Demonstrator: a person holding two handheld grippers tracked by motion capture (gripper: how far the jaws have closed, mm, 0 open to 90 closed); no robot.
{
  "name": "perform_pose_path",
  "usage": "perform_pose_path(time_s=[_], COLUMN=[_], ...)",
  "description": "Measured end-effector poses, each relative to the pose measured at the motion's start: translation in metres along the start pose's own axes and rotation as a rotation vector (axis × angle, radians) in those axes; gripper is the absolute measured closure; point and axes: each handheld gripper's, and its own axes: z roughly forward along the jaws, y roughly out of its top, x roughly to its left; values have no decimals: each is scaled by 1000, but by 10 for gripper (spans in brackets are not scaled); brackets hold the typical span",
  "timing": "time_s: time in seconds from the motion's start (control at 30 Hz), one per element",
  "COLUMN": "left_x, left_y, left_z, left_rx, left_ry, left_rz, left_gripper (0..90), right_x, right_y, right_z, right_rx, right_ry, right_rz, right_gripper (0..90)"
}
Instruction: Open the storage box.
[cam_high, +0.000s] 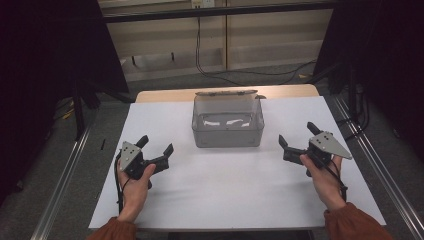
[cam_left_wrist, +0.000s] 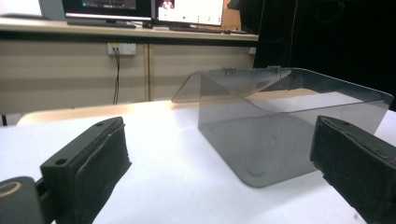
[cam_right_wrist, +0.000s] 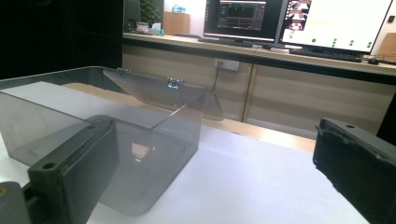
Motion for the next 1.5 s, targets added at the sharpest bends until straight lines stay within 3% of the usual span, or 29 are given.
perform_pose_path(time_s=[0.27,0.37,0.53,0.93,1.1,1.27,1.33,1.5], left_x=[-3,-4,-8,-10,-11,-11,-11,-9], left_y=[-3,-4,-6,-12,-13,-17,-17,-19], left_z=[-12,-17,-24,-41,-47,-48,-47,-44], left_rx=[2,6,14,27,33,38,35,28], left_ry=[6,15,2,13,25,29,32,43], left_rz=[-5,30,45,13,16,28,14,14], left_gripper=[40,40,38,37,37,37,37,29], right_x=[-3,-3,-3,-3,-4,-10,-12,-9], right_y=[-2,-3,-8,-22,-28,-34,-38,-40], right_z=[-15,-22,-33,-55,-64,-73,-77,-79], right_rx=[-9,-8,-6,26,37,34,48,43], right_ry=[-4,-12,-18,-46,-62,-94,-105,-93], right_rz=[10,14,8,39,20,20,19,4], right_gripper=[0,0,0,0,0,0,0,0])
